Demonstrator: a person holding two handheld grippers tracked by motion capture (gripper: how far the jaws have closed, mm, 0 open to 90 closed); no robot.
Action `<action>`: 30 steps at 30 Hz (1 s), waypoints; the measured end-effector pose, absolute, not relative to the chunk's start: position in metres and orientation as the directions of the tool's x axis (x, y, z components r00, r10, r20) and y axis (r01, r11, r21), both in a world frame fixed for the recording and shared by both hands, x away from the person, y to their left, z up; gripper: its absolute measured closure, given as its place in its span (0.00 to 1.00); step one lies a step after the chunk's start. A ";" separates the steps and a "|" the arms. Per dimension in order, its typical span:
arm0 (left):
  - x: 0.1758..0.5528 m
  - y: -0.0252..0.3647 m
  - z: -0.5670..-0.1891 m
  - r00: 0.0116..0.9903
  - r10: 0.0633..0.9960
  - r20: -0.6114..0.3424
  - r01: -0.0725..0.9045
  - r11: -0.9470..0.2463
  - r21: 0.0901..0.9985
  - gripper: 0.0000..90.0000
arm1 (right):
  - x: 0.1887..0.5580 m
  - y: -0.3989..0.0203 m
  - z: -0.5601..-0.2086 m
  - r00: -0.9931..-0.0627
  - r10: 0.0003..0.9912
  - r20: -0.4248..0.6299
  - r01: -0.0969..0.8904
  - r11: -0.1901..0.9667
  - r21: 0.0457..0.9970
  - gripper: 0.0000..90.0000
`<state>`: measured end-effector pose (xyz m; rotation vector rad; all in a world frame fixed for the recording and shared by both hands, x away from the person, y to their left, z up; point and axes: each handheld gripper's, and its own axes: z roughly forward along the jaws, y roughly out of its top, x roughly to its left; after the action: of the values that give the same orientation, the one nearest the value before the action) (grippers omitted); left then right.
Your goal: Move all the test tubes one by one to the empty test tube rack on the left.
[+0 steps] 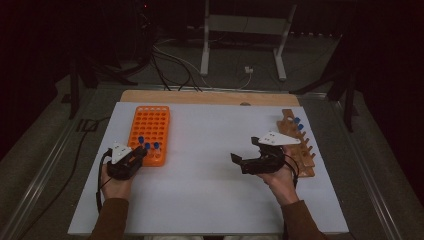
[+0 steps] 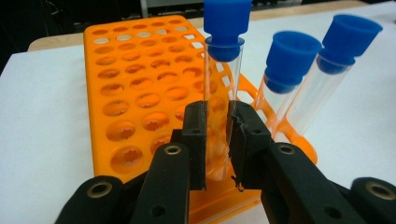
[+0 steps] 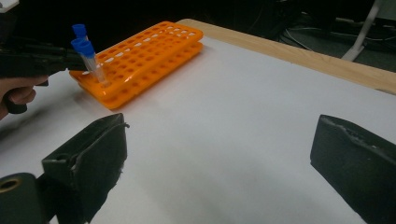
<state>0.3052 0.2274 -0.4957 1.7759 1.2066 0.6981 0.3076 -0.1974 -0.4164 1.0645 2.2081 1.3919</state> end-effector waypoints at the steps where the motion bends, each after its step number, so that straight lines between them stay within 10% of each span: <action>1: 0.305 0.228 -0.495 0.379 0.925 -0.012 0.449 -0.172 0.877 0.87 | 0.308 -0.198 -0.417 -0.670 0.734 0.115 0.421 0.247 0.873 0.04; 22: 0.301 0.228 -0.499 0.385 0.923 -0.018 0.485 -0.186 0.854 0.86 | 0.308 -0.198 -0.419 -0.671 0.732 0.117 0.425 0.250 0.870 0.04; 30: 0.298 0.234 -0.495 0.385 0.921 -0.057 0.483 -0.148 0.863 0.62 | 0.310 -0.207 -0.417 -0.655 0.748 0.111 0.426 0.244 0.871 0.04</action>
<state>0.2977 0.2339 -0.4948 1.7807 1.2286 0.6378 0.3104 -0.2066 -0.4168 1.0839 2.1946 1.3747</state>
